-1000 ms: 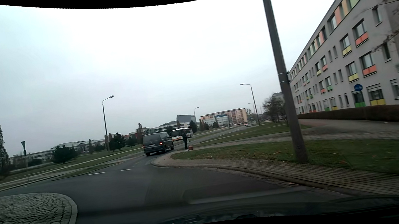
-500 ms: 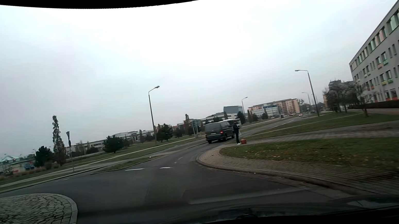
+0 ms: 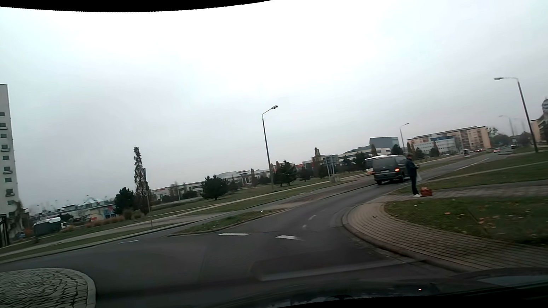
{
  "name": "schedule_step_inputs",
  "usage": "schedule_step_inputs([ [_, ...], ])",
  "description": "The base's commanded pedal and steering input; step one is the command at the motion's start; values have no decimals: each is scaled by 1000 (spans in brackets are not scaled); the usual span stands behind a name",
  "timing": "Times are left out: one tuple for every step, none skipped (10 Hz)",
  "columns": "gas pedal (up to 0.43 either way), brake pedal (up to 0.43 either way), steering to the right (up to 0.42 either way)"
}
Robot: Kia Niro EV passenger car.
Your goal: Follow the waypoints while adhering to traffic rules and regulations
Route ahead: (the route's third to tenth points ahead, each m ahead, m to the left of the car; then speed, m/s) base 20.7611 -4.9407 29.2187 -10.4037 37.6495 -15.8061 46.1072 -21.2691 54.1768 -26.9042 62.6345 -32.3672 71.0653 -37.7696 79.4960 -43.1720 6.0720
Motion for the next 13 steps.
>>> schedule_step_inputs([
  [79,0,-189],
  [79,0,-165],
  [79,0,-125],
  [79,0,-82],
  [79,0,-41],
  [98,0,-8],
  [118,0,33],
  [118,0,67],
  [118,0,92],
  [130,0,124],
  [130,0,164],
  [130,0,196],
  [157,0,223],
])
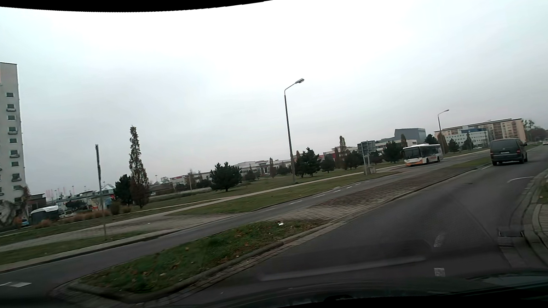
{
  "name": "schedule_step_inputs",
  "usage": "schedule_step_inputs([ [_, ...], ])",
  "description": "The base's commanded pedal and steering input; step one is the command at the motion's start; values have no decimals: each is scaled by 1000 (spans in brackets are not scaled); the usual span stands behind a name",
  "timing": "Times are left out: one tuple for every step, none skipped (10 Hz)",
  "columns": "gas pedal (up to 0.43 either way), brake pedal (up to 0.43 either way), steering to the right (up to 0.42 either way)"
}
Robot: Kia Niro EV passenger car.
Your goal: Follow the waypoints while adhering to traffic rules and regulations
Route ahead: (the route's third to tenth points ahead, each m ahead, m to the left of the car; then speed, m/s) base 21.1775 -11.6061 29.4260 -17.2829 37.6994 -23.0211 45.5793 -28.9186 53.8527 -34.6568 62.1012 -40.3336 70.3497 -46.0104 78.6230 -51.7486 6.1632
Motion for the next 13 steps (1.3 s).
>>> schedule_step_inputs([
  [209,0,240],
  [220,0,251],
  [220,0,266],
  [220,0,280],
  [220,0,287],
  [220,0,288],
  [220,0,284],
  [228,0,276],
  [248,0,263],
  [280,0,250],
  [280,0,237],
  [287,0,216],
  [287,0,187],
])
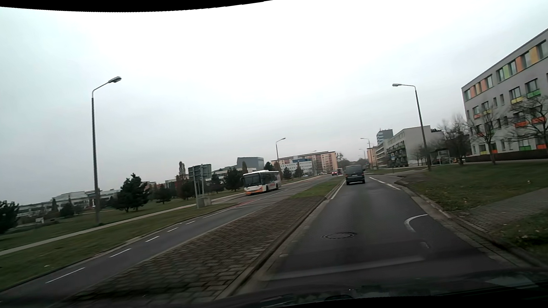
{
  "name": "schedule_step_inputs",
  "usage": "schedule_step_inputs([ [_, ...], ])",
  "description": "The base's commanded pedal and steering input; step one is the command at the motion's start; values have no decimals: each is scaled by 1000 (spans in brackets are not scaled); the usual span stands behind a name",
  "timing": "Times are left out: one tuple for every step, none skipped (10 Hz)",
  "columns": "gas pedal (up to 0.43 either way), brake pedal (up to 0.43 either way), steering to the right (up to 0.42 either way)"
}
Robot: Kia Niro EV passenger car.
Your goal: Follow the waypoints while adhering to traffic rules and regulations
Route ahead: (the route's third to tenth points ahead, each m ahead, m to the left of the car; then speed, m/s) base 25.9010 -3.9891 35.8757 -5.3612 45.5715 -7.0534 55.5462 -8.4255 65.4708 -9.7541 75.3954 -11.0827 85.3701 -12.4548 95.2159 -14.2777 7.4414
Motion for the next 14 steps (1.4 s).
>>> schedule_step_inputs([
  [299,0,158],
  [311,0,135],
  [319,0,113],
  [319,0,94],
  [319,0,78],
  [319,0,62],
  [319,0,50],
  [319,0,37],
  [319,0,26],
  [319,0,18],
  [319,0,11],
  [319,0,6],
  [319,0,5],
  [319,0,3],
])
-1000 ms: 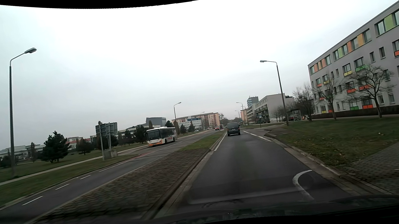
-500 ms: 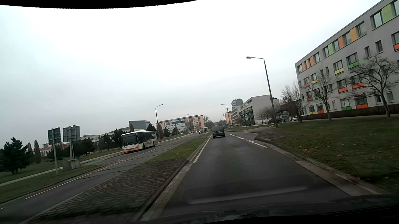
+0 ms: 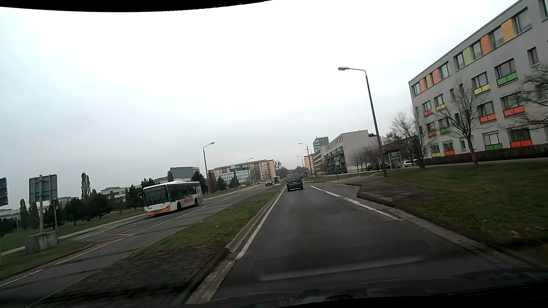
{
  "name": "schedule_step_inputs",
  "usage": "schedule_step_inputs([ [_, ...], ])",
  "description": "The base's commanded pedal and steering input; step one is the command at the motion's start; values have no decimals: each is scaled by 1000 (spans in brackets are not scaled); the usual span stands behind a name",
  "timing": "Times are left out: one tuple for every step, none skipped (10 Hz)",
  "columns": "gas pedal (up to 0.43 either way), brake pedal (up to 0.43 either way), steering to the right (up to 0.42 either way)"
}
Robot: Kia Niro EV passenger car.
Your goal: Follow the waypoints while adhering to traffic rules and regulations
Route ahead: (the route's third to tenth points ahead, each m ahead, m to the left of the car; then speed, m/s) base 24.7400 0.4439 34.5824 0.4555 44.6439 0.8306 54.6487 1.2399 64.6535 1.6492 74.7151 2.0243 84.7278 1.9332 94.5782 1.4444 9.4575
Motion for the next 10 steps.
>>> schedule_step_inputs([
  [319,0,-2],
  [319,0,-7],
  [319,0,-7],
  [319,0,-8],
  [319,0,-8],
  [319,0,-4],
  [319,0,1],
  [319,0,2],
  [319,0,-1],
  [319,0,-4],
])
